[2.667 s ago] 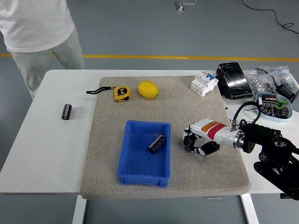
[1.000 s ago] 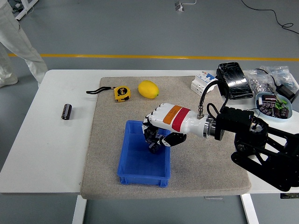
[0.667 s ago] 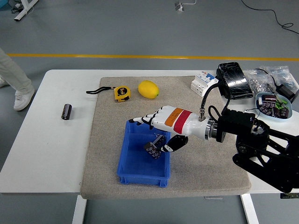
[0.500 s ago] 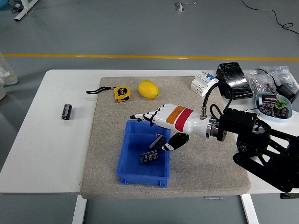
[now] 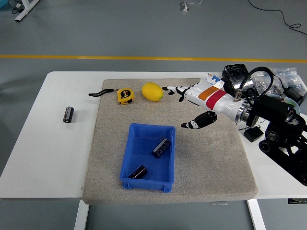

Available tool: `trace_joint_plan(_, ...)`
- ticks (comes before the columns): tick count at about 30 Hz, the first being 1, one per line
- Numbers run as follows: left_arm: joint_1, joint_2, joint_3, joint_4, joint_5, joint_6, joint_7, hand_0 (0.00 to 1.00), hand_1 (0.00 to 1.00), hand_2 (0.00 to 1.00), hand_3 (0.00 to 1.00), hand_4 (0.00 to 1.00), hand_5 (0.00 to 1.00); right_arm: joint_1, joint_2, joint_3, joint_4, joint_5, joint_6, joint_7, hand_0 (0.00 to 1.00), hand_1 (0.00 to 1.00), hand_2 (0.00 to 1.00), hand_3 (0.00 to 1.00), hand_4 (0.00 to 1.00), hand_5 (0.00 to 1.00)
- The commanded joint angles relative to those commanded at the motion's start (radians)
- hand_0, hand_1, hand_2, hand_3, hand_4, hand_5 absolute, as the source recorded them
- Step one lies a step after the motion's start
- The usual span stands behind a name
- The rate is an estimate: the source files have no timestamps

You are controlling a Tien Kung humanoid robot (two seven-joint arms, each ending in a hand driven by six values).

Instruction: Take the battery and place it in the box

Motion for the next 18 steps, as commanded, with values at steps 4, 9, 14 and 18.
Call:
trace_joint_plan(4, 0.001, -0.002, 0.001, 0.001, -0.007, 0.001, -0.003, 0.757, 0.683, 0.702, 0.633, 0.701, 0.603, -0.05, -0.051, 0.09, -0.033, 0.087, -0.015, 0.004, 0.599, 0.63, 0.84, 0.95, 0.947, 0.146)
trace_joint_plan(9, 0.003, -0.006, 0.004, 0.001, -0.012, 0.0, -0.005, 0.756, 0.687, 0.708, 0.633, 0.7, 0.603, -0.134, -0.117, 0.197, -0.061, 0.288, -0.081, -0.015, 0.657, 0.653, 0.827, 0.949, 0.911, 0.353)
trace_joint_plan(14, 0.007, -0.014, 0.001, 0.0, 0.0, -0.003, -0.001, 0.756, 0.687, 0.708, 0.633, 0.7, 0.603, -0.229, -0.137, 0.304, -0.044, 0.496, -0.132, -0.013, 0.657, 0.653, 0.827, 0.949, 0.911, 0.353)
trace_joint_plan(18, 0.009, -0.018, -0.006, 0.0, 0.018, -0.005, 0.005, 0.755, 0.684, 0.707, 0.633, 0.699, 0.603, -0.305, -0.116, 0.375, -0.025, 0.665, -0.145, -0.013, 0.709, 0.71, 0.827, 0.925, 0.977, 0.483)
